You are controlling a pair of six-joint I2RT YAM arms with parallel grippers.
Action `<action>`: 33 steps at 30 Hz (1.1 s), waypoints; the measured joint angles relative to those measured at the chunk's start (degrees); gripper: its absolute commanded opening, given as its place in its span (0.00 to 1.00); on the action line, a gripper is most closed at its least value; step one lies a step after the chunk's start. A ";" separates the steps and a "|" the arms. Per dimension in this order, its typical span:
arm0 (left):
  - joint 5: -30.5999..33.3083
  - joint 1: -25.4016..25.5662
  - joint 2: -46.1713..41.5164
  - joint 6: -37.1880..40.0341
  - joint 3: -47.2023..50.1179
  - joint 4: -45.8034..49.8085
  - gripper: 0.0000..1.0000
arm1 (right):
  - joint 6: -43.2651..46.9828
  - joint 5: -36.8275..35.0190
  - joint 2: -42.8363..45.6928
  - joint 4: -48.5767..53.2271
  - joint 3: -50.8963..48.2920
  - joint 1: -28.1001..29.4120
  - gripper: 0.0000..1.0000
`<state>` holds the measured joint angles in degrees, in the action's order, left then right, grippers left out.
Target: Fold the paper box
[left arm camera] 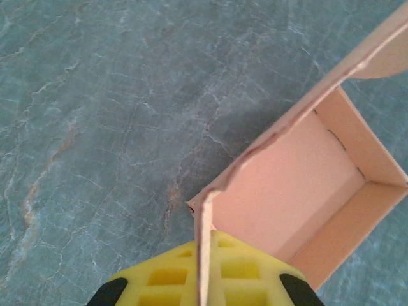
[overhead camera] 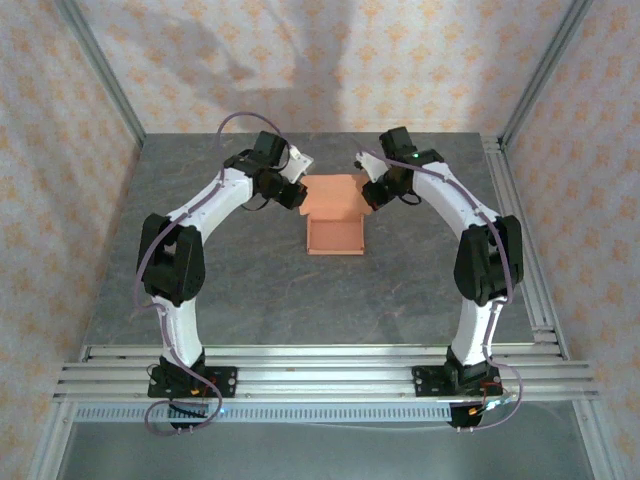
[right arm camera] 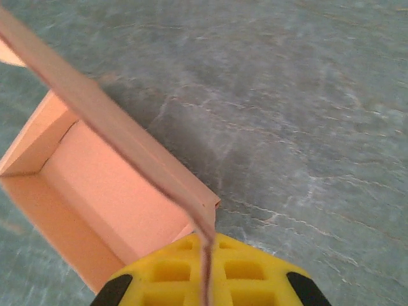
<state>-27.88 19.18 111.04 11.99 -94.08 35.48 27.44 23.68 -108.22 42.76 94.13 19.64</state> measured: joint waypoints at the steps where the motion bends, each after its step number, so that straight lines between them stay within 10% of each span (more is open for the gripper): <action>1: 1.60 0.63 0.00 -1.86 -0.37 0.00 0.00 | -2.89 -2.23 0.52 -1.62 -0.94 0.66 0.00; 13: 11.96 3.63 -0.92 -21.53 1.95 -8.90 0.00 | -30.34 -21.20 10.01 -25.14 -19.58 7.96 0.00; 33: 20.41 8.57 -4.15 -30.38 13.51 -24.35 0.00 | -39.45 -38.75 12.63 -52.19 -37.00 13.11 0.00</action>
<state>-7.46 27.75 106.89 -18.39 -80.58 11.14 -12.01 -15.07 -95.59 -9.43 57.12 32.75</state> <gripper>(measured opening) 0.055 0.048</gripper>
